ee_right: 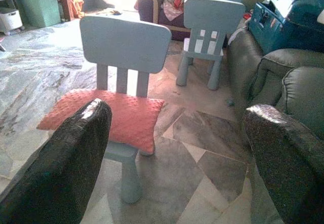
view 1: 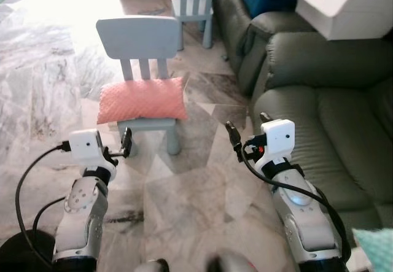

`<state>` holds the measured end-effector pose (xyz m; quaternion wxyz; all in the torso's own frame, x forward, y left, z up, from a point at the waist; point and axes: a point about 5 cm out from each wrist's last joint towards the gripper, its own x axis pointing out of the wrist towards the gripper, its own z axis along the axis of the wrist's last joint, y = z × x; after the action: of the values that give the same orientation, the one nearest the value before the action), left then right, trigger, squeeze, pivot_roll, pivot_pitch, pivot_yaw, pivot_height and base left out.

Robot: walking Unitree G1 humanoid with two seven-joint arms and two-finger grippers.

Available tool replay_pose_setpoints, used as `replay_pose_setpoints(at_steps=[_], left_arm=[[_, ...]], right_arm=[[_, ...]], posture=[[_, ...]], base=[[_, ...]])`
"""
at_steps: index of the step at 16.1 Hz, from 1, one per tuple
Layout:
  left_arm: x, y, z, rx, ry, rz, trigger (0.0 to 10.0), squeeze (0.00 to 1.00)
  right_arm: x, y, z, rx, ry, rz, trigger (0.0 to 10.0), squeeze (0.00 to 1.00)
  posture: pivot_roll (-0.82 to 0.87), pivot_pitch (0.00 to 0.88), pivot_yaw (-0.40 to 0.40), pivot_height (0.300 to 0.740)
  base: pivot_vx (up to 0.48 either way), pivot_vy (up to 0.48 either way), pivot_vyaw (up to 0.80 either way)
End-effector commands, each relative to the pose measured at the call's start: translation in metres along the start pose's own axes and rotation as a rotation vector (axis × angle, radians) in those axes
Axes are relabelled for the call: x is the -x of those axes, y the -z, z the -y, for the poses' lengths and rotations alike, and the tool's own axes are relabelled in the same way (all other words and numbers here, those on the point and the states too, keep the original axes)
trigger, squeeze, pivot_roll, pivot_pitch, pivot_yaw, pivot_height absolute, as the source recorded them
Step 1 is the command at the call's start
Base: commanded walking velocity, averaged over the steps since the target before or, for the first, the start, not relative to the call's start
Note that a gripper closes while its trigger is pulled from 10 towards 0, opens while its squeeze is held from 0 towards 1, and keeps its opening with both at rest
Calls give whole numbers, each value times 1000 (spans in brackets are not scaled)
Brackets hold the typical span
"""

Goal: Move the pillow to the sofa

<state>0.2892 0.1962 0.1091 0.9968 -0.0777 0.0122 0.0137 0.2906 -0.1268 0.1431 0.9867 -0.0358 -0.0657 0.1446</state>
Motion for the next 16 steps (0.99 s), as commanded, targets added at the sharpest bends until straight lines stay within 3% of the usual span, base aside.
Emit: replay_pose_setpoints(at_steps=[1, 11, 16], left_arm=[[1, 3, 3, 13, 9, -14, 10000, 0], [1, 0, 2, -9, 2, 7, 10000, 0], [1, 8, 3, -2, -18, -38, 10000, 0]], right_arm=[[3, 2, 5, 5, 11, -10, 10000, 0], [1, 1, 3, 7, -1, 1, 10000, 0], [1, 1, 3, 10, -3, 2, 10000, 0]], posture=[[-50, 207, -37, 740], [-43, 201, -41, 740], [-42, 199, -43, 740]], base=[[405, 259, 0], [405, 256, 0], [388, 194, 0]])
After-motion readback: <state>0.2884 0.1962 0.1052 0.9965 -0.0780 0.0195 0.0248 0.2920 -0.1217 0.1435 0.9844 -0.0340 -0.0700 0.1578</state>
